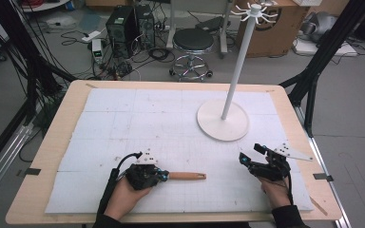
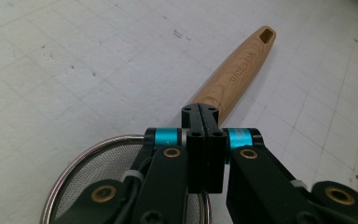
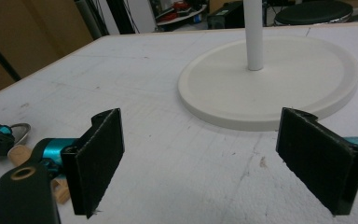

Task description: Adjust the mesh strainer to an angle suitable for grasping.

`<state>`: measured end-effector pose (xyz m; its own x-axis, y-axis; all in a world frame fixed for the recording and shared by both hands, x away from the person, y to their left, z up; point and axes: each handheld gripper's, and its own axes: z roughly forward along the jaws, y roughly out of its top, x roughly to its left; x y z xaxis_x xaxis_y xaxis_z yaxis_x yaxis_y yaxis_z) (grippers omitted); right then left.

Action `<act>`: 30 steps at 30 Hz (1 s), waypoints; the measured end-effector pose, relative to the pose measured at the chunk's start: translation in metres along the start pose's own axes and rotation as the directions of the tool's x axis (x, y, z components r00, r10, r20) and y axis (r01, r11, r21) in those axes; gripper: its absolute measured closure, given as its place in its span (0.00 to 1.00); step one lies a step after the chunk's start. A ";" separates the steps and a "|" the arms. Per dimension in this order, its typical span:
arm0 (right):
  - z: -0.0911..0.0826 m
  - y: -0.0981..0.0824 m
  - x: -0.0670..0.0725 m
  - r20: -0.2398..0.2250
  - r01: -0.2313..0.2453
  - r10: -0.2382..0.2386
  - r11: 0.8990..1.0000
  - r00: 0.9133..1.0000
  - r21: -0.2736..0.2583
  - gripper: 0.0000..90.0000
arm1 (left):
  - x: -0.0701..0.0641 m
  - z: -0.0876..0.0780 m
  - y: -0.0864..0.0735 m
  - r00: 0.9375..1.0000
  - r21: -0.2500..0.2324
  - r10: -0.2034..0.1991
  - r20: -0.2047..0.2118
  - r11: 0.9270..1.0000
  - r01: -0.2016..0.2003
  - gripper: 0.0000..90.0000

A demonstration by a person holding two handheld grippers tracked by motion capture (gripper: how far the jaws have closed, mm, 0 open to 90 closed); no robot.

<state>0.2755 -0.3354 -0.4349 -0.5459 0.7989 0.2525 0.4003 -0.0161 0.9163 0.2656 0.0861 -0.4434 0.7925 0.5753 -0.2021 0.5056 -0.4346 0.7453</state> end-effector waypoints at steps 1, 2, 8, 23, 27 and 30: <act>0.000 0.000 0.000 -0.001 -0.001 0.001 1.000 1.000 0.001 0.16 | -0.001 0.002 0.001 1.000 -0.001 -0.003 -0.002 1.000 0.003 1.00; 0.000 0.000 0.000 -0.001 -0.001 0.001 1.000 1.000 0.001 0.16 | -0.002 0.003 0.002 1.000 -0.003 -0.004 0.000 1.000 0.004 1.00; 0.000 0.000 0.000 -0.003 0.003 -0.003 1.000 1.000 0.000 0.16 | -0.006 0.011 0.009 1.000 0.002 -0.005 -0.005 1.000 0.005 1.00; -0.001 0.000 0.000 -0.002 -0.005 0.005 1.000 1.000 -0.004 0.16 | -0.012 0.037 0.027 1.000 -0.004 -0.007 0.006 1.000 0.007 1.00; -0.001 0.000 0.000 0.000 -0.005 0.005 1.000 1.000 -0.003 0.16 | -0.012 0.043 0.031 1.000 -0.008 -0.015 0.020 1.000 0.015 1.00; -0.002 0.000 0.000 0.001 -0.005 0.005 1.000 1.000 -0.002 0.16 | -0.012 0.046 0.033 1.000 -0.005 -0.013 0.027 1.000 0.013 1.00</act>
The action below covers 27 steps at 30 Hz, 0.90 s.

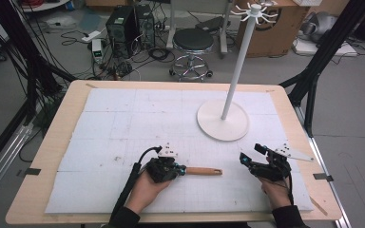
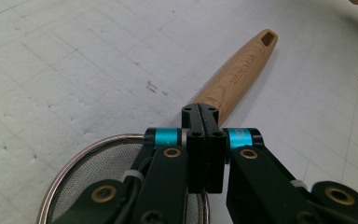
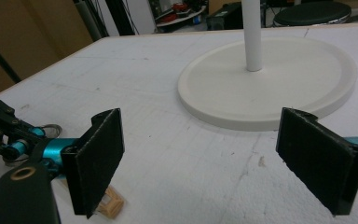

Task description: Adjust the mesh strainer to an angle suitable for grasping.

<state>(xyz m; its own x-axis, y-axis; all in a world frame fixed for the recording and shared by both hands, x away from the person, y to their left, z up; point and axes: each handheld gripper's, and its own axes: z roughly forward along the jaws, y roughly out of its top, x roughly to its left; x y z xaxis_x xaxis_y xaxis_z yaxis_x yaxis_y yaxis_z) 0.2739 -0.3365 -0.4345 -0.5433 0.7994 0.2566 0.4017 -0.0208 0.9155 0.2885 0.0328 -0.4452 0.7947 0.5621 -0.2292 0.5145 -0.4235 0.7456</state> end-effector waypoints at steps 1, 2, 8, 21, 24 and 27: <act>-0.001 0.000 -0.001 0.003 0.003 -0.003 1.000 1.000 -0.003 0.16 | 0.000 0.001 0.001 1.000 0.001 -0.002 0.005 1.000 0.002 1.00; -0.001 0.000 -0.001 0.003 0.003 -0.003 1.000 1.000 -0.003 0.16 | 0.001 0.002 0.001 1.000 0.000 -0.006 0.009 1.000 0.006 1.00; -0.002 0.000 -0.001 0.005 -0.002 0.002 1.000 1.000 -0.004 0.16 | 0.001 0.007 0.003 0.999 -0.009 -0.025 0.029 1.000 0.025 1.00; -0.006 -0.003 -0.001 0.009 0.003 -0.003 1.000 1.000 -0.001 0.16 | -0.006 0.024 0.015 0.999 -0.009 -0.017 0.035 1.000 0.018 1.00; -0.007 -0.003 -0.002 0.011 0.004 -0.004 1.000 1.000 0.000 0.16 | -0.008 0.027 0.016 0.999 -0.012 -0.019 0.034 1.000 0.020 1.00; -0.007 -0.004 -0.001 0.010 0.003 -0.003 1.000 1.000 0.002 0.16 | -0.009 0.029 0.018 0.999 -0.014 -0.021 0.031 1.000 0.022 1.00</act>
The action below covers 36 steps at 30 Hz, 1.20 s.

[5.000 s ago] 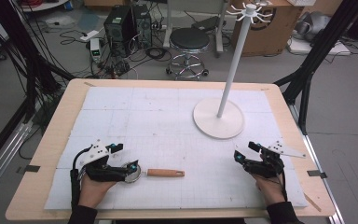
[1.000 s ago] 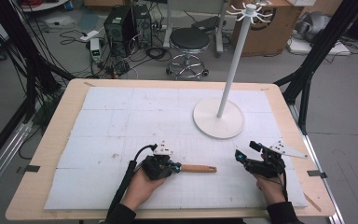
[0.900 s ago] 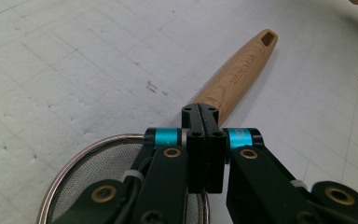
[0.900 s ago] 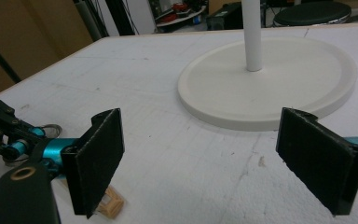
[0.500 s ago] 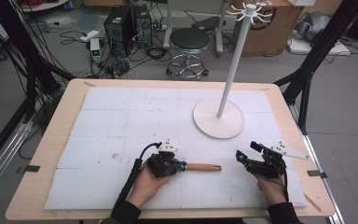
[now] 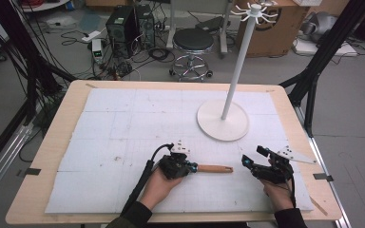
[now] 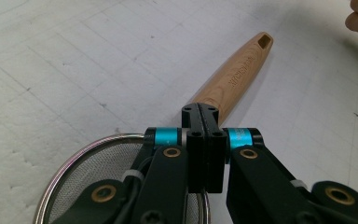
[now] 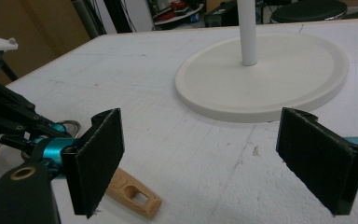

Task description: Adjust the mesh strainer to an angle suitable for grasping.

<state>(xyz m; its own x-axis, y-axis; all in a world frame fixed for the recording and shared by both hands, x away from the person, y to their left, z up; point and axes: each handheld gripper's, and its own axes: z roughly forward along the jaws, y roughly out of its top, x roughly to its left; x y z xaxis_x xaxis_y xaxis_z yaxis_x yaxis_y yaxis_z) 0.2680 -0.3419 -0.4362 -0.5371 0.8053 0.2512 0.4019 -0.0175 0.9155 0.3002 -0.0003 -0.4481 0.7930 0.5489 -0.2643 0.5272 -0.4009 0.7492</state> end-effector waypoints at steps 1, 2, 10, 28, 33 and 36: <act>0.000 0.000 0.001 0.000 0.000 0.000 1.000 1.000 0.005 0.16 | 0.000 0.000 0.001 1.000 0.005 0.009 -0.001 1.000 -0.008 1.00; 0.001 -0.001 0.003 -0.008 0.003 -0.003 1.000 1.000 0.010 0.16 | -0.001 0.001 0.001 1.000 0.002 0.005 -0.002 1.000 -0.005 1.00; 0.008 -0.004 0.020 -0.081 0.055 -0.050 0.997 0.995 0.060 0.16 | -0.003 0.004 0.002 1.000 -0.003 0.017 -0.013 1.000 -0.017 1.00; 0.019 -0.008 0.029 -0.231 0.132 -0.086 0.973 0.969 0.188 0.83 | 0.003 -0.017 0.002 1.000 -0.084 -0.018 -0.022 0.996 0.016 0.42; 0.026 -0.011 0.032 -0.282 0.161 -0.081 0.948 0.956 0.274 0.99 | 0.007 -0.043 0.002 0.999 -0.200 -0.029 -0.021 0.979 0.024 0.40; 0.030 -0.013 0.033 -0.281 0.178 -0.085 0.929 0.956 0.325 1.00 | 0.013 -0.061 -0.001 0.999 -0.235 -0.041 -0.024 0.971 0.034 0.39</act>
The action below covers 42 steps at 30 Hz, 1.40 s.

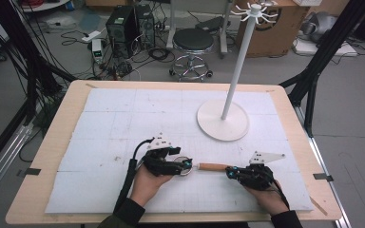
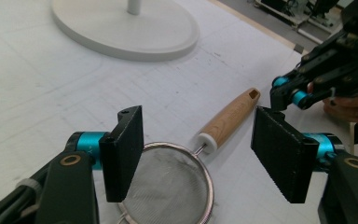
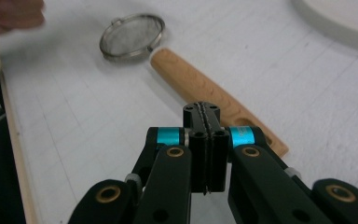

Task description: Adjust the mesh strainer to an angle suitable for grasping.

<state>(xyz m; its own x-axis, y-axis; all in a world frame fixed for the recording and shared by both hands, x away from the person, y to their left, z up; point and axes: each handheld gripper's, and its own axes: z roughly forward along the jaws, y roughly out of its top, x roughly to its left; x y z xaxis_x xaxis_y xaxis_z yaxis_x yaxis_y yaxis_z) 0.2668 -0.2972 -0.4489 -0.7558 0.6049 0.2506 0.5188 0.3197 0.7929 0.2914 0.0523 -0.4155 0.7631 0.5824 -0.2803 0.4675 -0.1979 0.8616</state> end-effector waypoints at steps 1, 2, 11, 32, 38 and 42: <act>0.002 0.000 0.000 -0.008 -0.005 0.005 1.000 1.000 0.031 1.00 | 0.003 -0.007 0.000 1.000 -0.013 -0.005 -0.005 1.000 0.005 0.39; 0.004 0.000 0.000 -0.009 -0.005 0.005 0.999 1.000 0.047 1.00 | 0.006 -0.013 -0.001 1.000 -0.027 -0.013 -0.009 1.000 0.012 0.39; 0.017 0.005 -0.005 0.040 -0.052 0.048 0.992 0.998 0.117 1.00 | 0.028 -0.053 -0.018 0.996 -0.095 -0.052 -0.074 0.994 0.045 0.38; 0.030 0.020 -0.023 0.102 -0.119 0.109 0.987 0.989 0.104 1.00 | 0.030 -0.095 -0.046 0.993 -0.123 -0.020 -0.119 0.992 0.005 0.38; 0.037 0.026 -0.026 0.136 -0.127 0.114 0.988 0.984 0.090 1.00 | 0.029 -0.093 -0.045 0.993 -0.119 -0.013 -0.115 0.993 -0.001 0.38; 0.042 0.029 -0.027 0.144 -0.149 0.136 0.985 0.980 0.084 1.00 | 0.029 -0.092 -0.045 0.993 -0.114 -0.013 -0.115 0.993 0.000 0.38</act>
<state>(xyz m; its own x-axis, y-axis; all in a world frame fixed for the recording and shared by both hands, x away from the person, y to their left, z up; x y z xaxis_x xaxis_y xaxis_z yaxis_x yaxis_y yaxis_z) 0.3194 -0.2739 -0.4557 -0.6128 0.7414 0.2735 0.6573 0.2860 0.6972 0.2514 0.1505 -0.4240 0.7001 0.6721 -0.2411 0.4137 -0.1066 0.9041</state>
